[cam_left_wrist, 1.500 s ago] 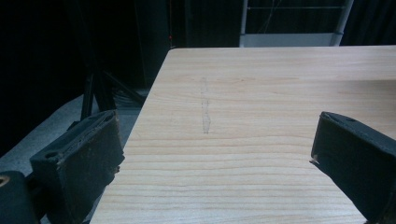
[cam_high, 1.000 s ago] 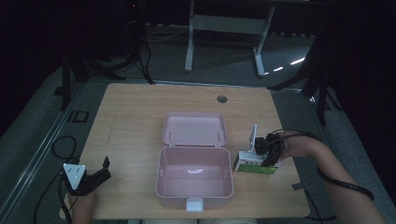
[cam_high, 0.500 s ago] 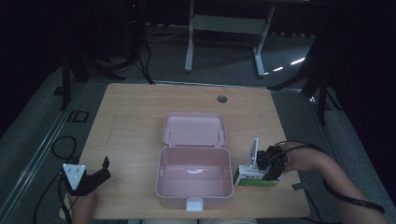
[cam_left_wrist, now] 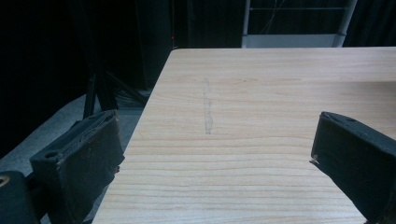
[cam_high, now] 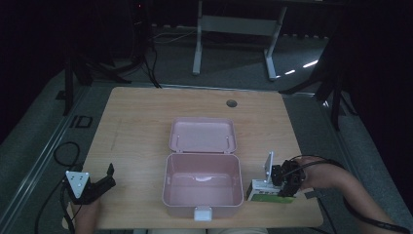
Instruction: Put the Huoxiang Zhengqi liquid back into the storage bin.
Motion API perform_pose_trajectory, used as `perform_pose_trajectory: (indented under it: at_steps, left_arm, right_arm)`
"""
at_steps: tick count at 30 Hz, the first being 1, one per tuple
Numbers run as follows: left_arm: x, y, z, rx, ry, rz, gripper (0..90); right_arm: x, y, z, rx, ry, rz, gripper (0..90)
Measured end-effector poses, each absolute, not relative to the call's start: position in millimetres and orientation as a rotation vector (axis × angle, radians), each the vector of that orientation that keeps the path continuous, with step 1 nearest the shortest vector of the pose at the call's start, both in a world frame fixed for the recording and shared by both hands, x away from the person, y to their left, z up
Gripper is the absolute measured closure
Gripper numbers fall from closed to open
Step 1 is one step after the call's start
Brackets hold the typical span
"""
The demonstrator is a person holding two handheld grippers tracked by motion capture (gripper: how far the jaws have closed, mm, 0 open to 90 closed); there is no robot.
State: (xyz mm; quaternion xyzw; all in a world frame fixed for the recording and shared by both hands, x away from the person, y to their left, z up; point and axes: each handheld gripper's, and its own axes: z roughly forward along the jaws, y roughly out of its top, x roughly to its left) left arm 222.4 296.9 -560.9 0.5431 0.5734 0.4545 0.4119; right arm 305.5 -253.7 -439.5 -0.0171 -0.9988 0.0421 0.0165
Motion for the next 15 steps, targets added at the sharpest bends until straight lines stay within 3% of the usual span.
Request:
perform_pose_trajectory:
  at_steps: [15]
  left_arm:
    - [222.2, 297.2, -560.9, 1.358, 1.446, 1.146, 2.3]
  right_arm:
    - [295.6, -254.4, -398.8, -0.076, -3.114, 0.135, 62.0]
